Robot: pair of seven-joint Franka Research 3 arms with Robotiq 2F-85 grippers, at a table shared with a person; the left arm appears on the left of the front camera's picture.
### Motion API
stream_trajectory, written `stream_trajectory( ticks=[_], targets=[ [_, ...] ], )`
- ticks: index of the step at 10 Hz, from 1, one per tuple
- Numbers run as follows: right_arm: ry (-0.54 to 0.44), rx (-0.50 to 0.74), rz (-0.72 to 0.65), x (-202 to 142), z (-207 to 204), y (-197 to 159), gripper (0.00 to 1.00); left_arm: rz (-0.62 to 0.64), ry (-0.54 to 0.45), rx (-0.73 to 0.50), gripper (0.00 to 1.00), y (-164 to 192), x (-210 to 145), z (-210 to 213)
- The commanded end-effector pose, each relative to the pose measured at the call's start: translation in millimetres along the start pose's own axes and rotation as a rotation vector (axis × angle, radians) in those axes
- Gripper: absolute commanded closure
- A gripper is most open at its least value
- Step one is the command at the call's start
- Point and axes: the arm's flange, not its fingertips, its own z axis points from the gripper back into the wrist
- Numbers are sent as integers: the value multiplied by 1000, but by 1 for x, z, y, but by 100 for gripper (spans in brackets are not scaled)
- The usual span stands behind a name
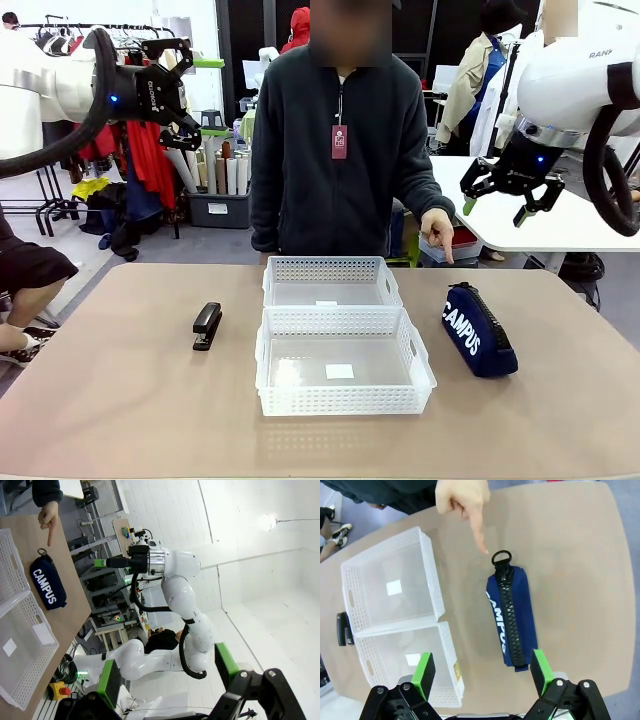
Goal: Distribute items into two baskets.
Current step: Pick up the Pencil pouch that the person points to.
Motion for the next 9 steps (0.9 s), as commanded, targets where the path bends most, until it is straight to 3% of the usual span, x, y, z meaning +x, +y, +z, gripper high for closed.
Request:
stream_trajectory(
  ticks=[1,4,9],
  targets=[
    [82,-61,57,-1,-20,-4,0,-4,0,-1,0,-1,0,1],
    [189,-173,121,-12,-64,-12,0,-4,0,-1,0,-1,0,1],
    [326,-204,228,-16,-129,-5,0,-4,0,-1,0,-1,0,1]
  ],
)
